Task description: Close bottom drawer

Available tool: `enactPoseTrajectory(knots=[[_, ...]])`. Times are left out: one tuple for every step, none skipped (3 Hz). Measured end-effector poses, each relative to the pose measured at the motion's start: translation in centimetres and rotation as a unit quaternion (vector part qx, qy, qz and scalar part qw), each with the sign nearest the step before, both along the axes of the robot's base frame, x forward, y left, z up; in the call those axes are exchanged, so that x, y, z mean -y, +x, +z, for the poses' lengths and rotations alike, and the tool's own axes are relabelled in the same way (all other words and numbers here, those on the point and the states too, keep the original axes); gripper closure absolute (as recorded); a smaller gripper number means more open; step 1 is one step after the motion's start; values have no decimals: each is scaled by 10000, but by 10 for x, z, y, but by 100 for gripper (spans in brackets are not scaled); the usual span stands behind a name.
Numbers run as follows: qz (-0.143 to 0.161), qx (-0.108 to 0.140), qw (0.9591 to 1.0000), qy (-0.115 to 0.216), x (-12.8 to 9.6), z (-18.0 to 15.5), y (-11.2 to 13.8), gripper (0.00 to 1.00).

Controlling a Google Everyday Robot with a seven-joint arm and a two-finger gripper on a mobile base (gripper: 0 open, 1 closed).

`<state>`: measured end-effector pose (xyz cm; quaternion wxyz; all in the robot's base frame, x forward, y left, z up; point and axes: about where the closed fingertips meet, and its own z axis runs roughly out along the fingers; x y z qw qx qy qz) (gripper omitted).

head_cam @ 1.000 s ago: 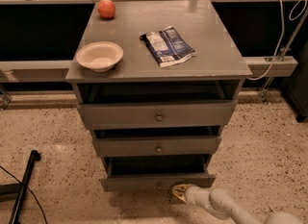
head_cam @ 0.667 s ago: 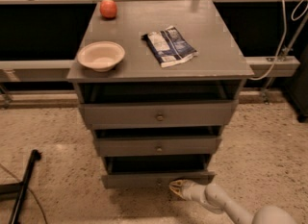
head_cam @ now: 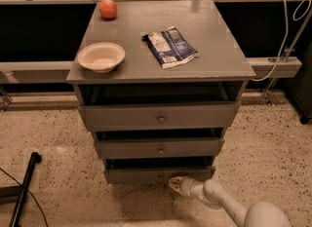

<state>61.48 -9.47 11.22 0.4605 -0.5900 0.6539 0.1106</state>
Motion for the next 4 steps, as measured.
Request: enactPoseTrajectory(knots=[[55,117,9999,-22,-11,3,26,100],[-37,243,9997,-18,-6,12,46,100],[-40,248,9997,-18,-5,13,44,100],[-45,387,9990,217,10,20,32,100]])
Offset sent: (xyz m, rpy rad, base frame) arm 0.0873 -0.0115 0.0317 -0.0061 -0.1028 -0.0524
